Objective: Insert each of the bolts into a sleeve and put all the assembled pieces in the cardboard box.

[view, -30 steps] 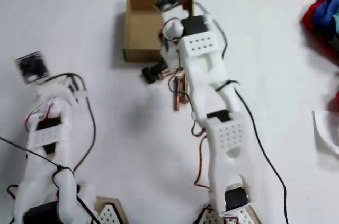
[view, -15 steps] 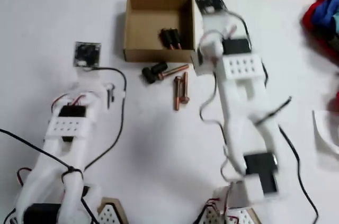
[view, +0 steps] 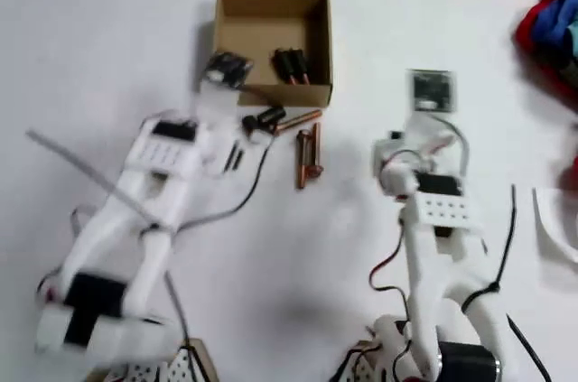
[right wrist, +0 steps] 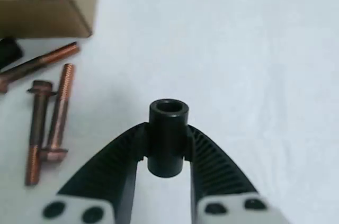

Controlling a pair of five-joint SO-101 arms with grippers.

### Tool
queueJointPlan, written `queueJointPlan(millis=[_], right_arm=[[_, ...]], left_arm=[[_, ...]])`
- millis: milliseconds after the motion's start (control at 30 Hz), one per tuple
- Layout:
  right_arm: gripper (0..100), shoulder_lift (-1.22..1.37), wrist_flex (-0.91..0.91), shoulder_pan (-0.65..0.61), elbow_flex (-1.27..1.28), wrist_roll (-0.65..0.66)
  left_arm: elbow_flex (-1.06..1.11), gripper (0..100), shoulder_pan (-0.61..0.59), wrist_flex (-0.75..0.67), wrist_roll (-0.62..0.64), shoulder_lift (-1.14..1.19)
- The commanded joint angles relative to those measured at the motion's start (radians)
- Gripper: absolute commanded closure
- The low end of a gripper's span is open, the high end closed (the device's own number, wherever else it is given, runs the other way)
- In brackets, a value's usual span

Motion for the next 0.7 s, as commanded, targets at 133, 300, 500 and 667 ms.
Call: queueJointPlan(millis=[133, 300, 500, 667], right_arm=[[98.0, -0.050, -0.065, 0.108, 0.009, -0.034], [97.9, -0.050, -0.082, 0.107, 0.021, -0.034], [97.9, -0.051, -0.087, 0.107, 0.018, -0.034], [97.9, -0.058, -0.087, 0.107, 0.018, -0.034]], left_arm=[[-0.700, 84, 0.160, 0.328, 0.187, 0.428], [-0.989, 84, 0.249, 0.454, 0.279, 0.631], [-1.251, 84, 0.278, 0.526, 0.334, 0.835], [-1.395, 84, 0.278, 0.611, 0.334, 0.974]])
